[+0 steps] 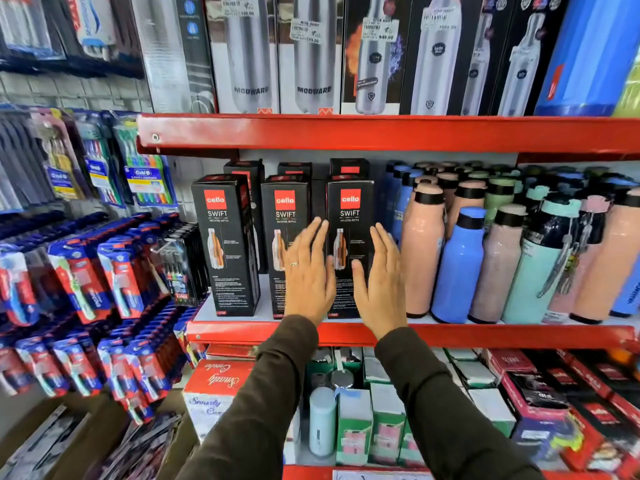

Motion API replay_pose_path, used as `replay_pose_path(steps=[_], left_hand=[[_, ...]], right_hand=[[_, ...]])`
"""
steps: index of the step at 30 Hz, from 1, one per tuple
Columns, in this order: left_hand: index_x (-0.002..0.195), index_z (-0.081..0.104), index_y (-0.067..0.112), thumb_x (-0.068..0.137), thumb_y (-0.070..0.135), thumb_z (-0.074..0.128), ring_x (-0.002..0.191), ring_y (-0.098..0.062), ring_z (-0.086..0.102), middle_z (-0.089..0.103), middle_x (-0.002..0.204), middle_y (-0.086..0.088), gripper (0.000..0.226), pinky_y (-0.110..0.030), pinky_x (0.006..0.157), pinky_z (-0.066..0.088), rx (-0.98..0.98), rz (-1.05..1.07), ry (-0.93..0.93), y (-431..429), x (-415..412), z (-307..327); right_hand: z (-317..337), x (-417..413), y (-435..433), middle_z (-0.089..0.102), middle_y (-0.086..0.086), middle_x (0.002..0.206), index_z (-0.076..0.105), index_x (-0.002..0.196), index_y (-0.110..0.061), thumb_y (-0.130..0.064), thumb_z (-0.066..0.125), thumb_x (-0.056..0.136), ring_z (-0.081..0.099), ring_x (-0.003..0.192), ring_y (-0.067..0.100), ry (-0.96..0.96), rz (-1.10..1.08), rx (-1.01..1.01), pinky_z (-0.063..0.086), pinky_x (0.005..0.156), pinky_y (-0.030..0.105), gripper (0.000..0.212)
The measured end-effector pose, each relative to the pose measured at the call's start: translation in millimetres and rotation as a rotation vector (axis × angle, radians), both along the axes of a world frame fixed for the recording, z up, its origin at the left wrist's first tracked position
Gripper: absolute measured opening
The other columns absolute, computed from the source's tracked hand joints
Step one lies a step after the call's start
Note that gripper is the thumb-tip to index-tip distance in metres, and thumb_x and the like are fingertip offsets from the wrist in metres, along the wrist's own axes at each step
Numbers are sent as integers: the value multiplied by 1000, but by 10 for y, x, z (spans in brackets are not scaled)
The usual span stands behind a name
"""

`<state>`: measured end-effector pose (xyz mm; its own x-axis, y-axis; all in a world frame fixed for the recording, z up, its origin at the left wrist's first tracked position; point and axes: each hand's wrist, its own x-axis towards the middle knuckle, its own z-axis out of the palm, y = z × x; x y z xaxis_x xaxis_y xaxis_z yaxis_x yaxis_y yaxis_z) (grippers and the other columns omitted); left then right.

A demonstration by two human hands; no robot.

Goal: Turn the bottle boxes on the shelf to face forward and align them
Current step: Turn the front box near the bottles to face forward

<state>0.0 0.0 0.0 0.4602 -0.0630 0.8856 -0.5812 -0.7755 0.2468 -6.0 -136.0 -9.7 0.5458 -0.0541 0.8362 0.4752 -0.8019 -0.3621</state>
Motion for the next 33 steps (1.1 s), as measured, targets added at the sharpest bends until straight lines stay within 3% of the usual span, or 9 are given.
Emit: replay_pose_path(steps=[3,6,12,15,19,22,25,30,33], left_hand=[[151,23,14,98,10,41,147,-14,23,23,159,-3,56,-32,122,20,-83,-116,100,-67,14,-174],[153,15,17,100,10,37,149,-11,16,16,160,-1,58,-31,123,19,-210,-236,240,-152,83,-403],[154,11,14,102,17,36,150,-17,18,16,162,-6,58,-33,123,17,-500,-306,548,-283,290,-599],[152,19,13,102,16,37,148,-20,27,27,159,-9,53,-36,122,23,-571,-331,659,-311,374,-613],[149,33,17,101,20,43,136,-21,47,50,145,-11,49,-33,114,37,-616,-274,693,-334,437,-633],[145,40,19,100,20,46,126,-17,55,59,135,-11,46,-22,103,39,-685,-240,674,-351,456,-632],[142,46,19,98,21,51,118,-10,57,62,133,-11,44,-19,98,40,-733,-258,650,-359,472,-617],[137,53,20,93,20,62,120,-7,58,63,131,-5,45,-19,101,44,-851,-408,632,-360,489,-569],[133,58,20,88,28,68,116,-6,61,65,128,-1,47,-17,99,48,-840,-417,613,-394,473,-479]], right_hand=[[-142,111,-27,22,1,161,20,153,-16,-24,43,101,21,149,13,147,94,211,22,122,29,57],[-277,211,-39,24,4,161,19,153,-15,-22,42,102,22,148,13,336,167,379,19,121,29,57],[-339,337,-121,35,-1,153,24,152,-14,-18,40,103,29,143,11,564,281,527,19,111,20,52],[-342,348,-129,42,-7,136,28,150,-13,-15,40,103,36,128,3,598,323,564,26,105,18,48],[-401,381,-131,52,0,136,33,147,-18,-12,41,102,50,122,10,602,345,572,39,99,18,47],[-416,393,-127,53,1,140,35,146,-23,-8,42,100,51,124,10,580,378,582,41,109,30,49],[-429,404,-165,52,-3,140,36,146,-27,0,50,93,49,130,10,556,396,546,39,114,36,61],[-387,443,-245,54,-9,137,32,144,-36,-2,79,67,52,127,3,501,382,418,44,103,22,96],[-299,463,-241,62,-11,125,38,131,-43,-10,89,61,58,117,-1,452,384,459,48,92,15,93]])
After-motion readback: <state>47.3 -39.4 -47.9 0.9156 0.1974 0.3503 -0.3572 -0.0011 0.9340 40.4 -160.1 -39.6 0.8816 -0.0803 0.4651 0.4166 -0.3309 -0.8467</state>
